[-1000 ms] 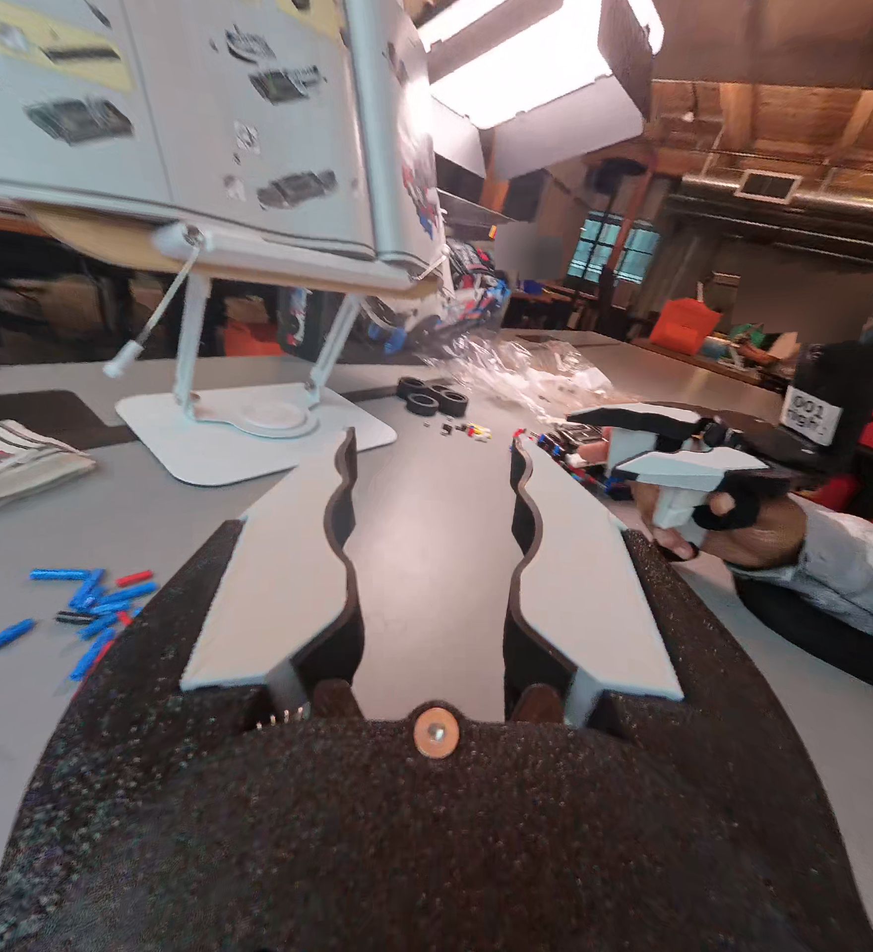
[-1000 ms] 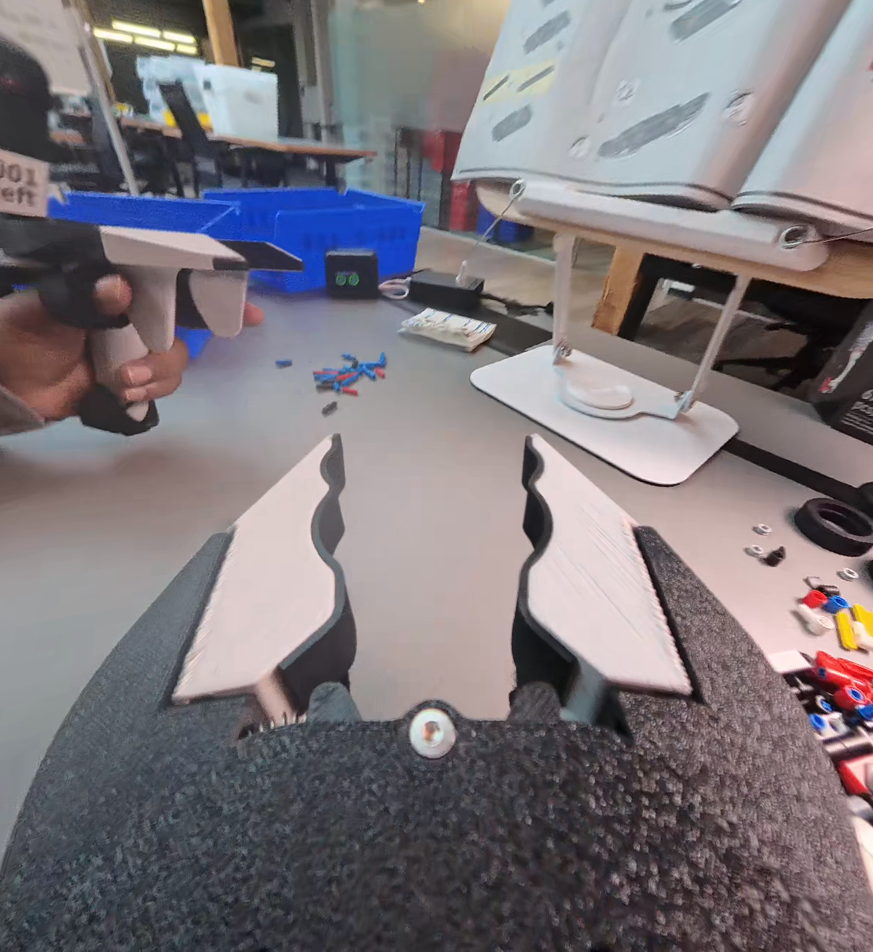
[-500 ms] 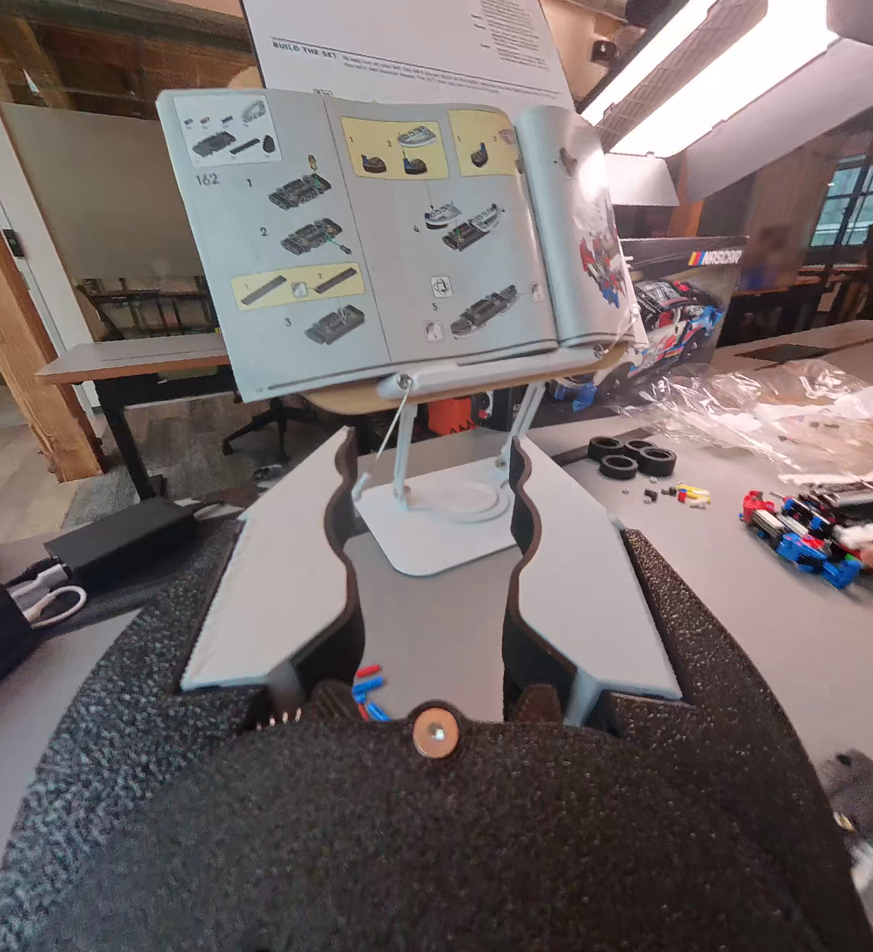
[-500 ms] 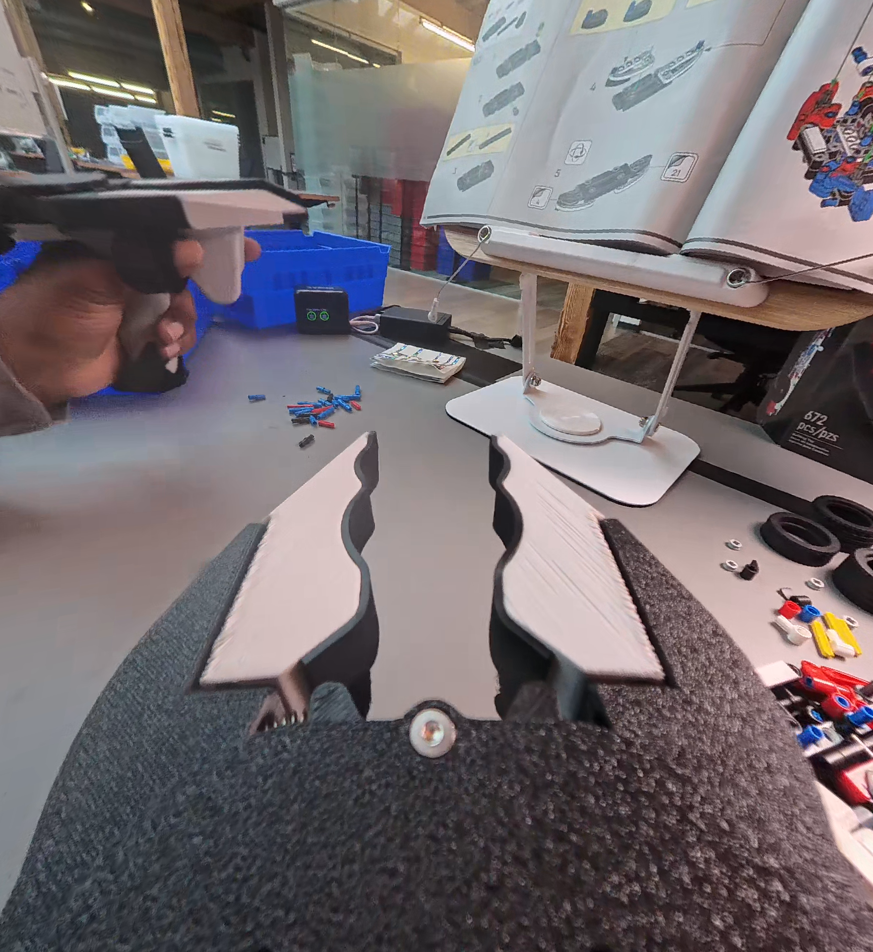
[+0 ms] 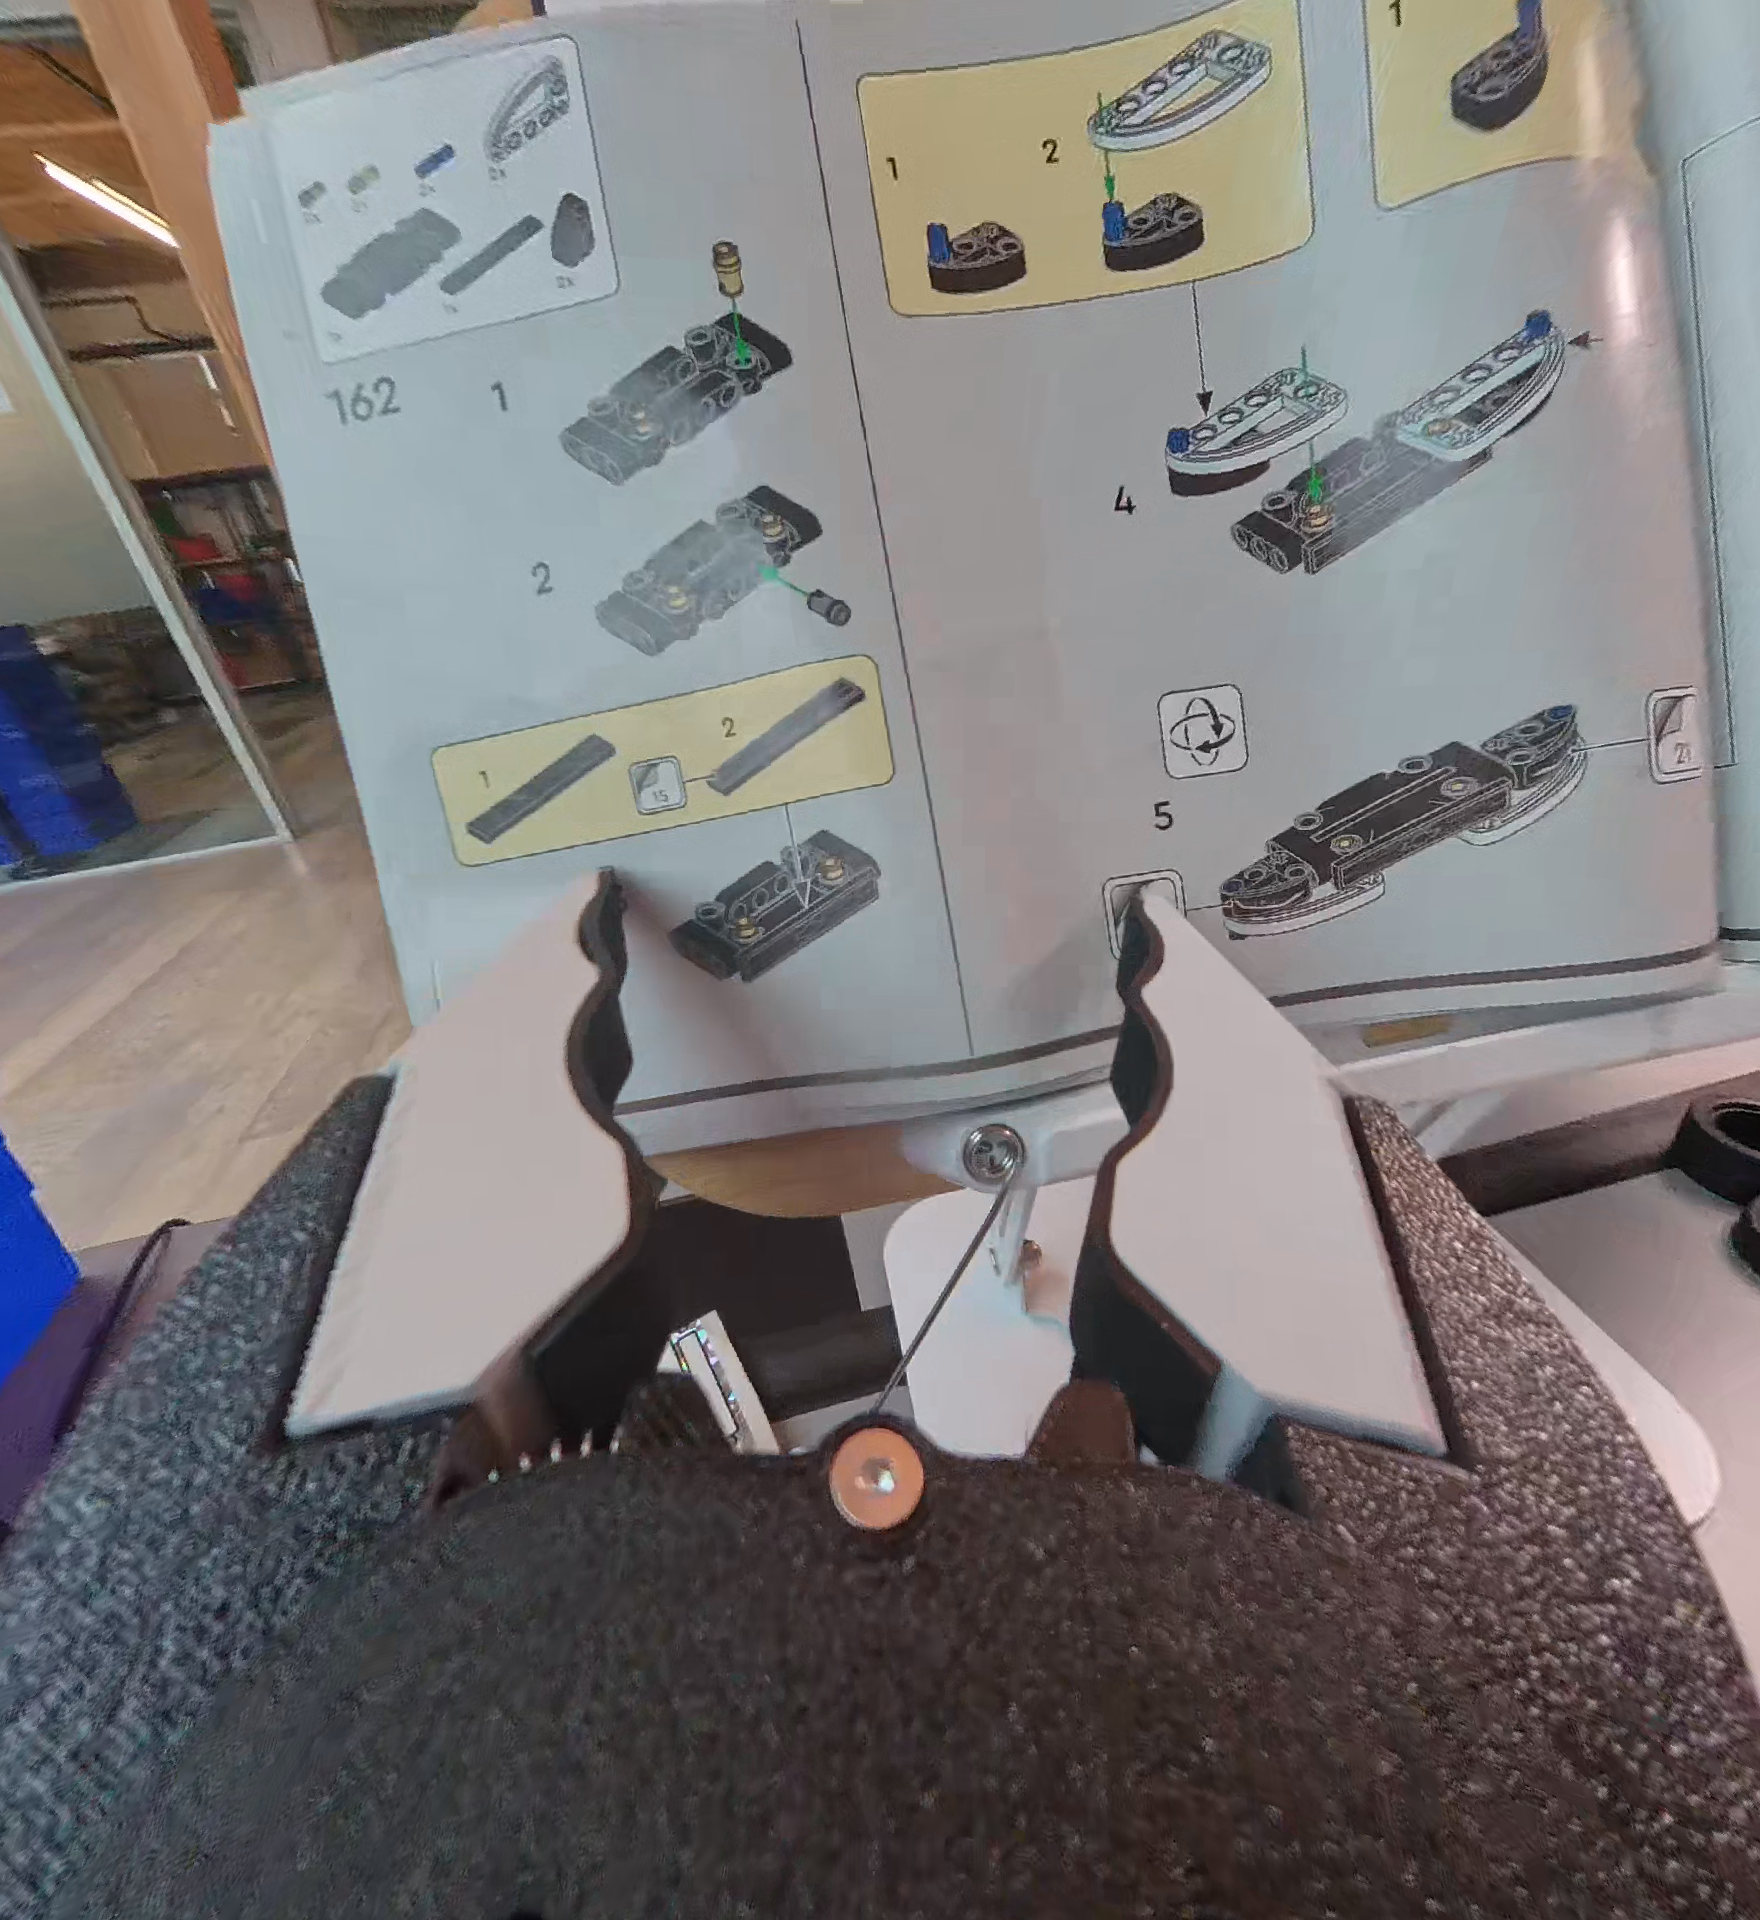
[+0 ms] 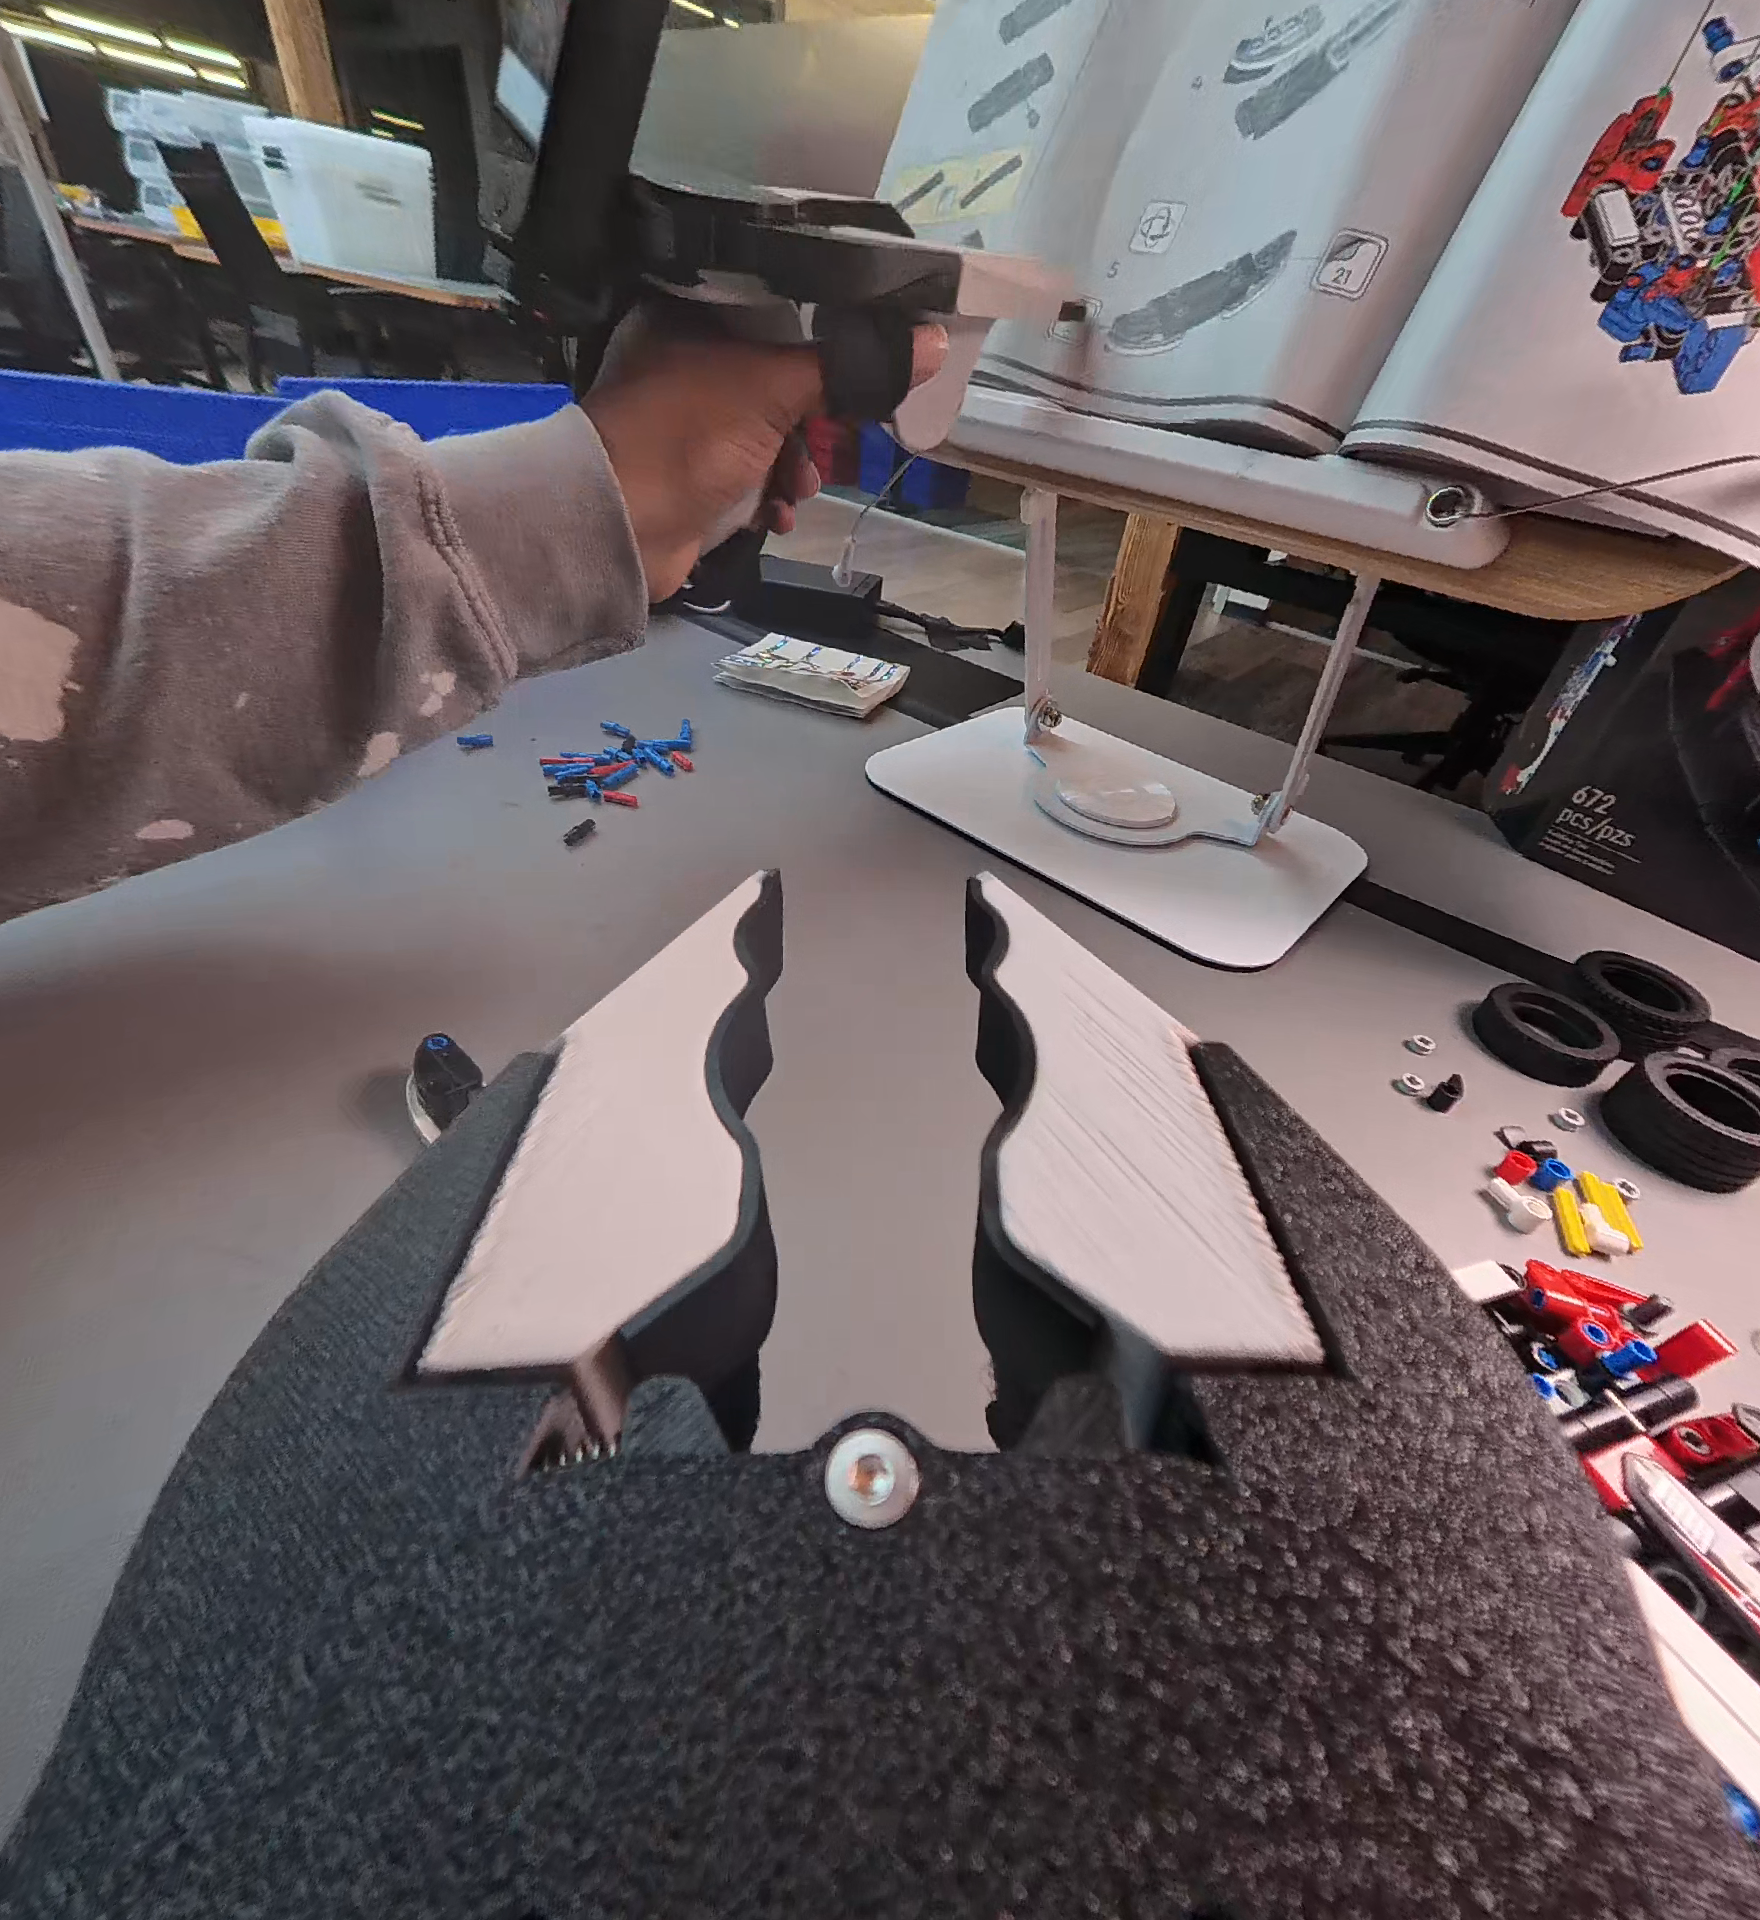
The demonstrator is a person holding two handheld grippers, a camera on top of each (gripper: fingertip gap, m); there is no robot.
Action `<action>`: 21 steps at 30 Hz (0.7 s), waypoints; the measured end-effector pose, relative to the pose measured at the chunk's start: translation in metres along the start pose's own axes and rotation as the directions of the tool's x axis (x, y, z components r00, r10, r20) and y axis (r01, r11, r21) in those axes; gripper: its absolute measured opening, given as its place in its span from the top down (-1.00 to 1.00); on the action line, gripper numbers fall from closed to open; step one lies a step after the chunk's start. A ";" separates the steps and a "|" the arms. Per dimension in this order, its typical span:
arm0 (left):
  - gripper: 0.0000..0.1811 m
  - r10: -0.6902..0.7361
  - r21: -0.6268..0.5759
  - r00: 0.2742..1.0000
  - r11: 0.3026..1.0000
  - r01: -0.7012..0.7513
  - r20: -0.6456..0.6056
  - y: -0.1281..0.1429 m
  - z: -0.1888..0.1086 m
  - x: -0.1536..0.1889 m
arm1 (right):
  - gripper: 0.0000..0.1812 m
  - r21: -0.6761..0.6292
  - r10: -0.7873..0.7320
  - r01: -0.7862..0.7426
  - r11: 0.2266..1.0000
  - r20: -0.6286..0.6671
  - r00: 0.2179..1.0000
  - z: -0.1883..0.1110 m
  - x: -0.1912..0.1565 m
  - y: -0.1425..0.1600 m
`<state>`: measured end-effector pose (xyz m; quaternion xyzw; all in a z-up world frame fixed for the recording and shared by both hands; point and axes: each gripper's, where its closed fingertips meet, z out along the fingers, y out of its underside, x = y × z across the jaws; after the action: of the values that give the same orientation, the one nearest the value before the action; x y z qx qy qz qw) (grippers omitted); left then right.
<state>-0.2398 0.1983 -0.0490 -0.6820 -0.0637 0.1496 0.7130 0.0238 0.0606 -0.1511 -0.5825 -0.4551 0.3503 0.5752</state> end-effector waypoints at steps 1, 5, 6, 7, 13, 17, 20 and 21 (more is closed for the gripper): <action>0.10 0.012 0.011 1.000 1.000 -0.012 0.012 -0.001 -0.001 0.001 | 0.63 -0.004 0.004 -0.004 1.000 -0.001 1.000 0.000 0.001 0.000; 0.77 0.015 0.063 0.999 0.998 -0.013 -0.039 -0.010 -0.009 0.023 | 0.65 -0.018 0.015 -0.015 1.000 0.009 1.000 0.003 0.001 0.002; 0.81 0.013 0.076 0.998 0.997 -0.008 -0.066 -0.014 -0.012 0.032 | 0.65 -0.021 0.011 -0.011 1.000 0.012 1.000 0.003 0.000 0.003; 0.82 0.009 0.101 0.995 0.995 0.001 -0.101 -0.021 -0.016 0.044 | 0.65 -0.022 0.007 -0.007 1.000 0.013 1.000 0.003 0.000 0.003; 0.80 0.149 0.270 0.949 0.960 -0.071 -0.278 -0.068 -0.044 0.142 | 0.66 -0.021 0.009 -0.009 1.000 0.014 1.000 0.003 0.000 0.003; 0.80 0.282 0.312 0.888 0.935 -0.169 -0.363 -0.071 -0.049 0.206 | 0.67 -0.017 0.018 -0.018 1.000 0.003 1.000 0.001 0.003 0.003; 0.82 0.324 0.301 0.853 0.930 -0.209 -0.409 -0.064 -0.043 0.240 | 0.67 -0.019 0.022 -0.022 1.000 -0.004 1.000 0.000 0.006 0.003; 0.82 0.331 0.294 0.843 0.931 -0.217 -0.424 -0.061 -0.041 0.249 | 0.67 -0.019 0.025 -0.025 0.999 -0.006 1.000 0.000 0.007 0.003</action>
<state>0.0157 0.2327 -0.0193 -0.6109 0.2262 0.0889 0.7535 0.0268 0.0670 -0.1529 -0.5947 -0.4492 0.3515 0.5666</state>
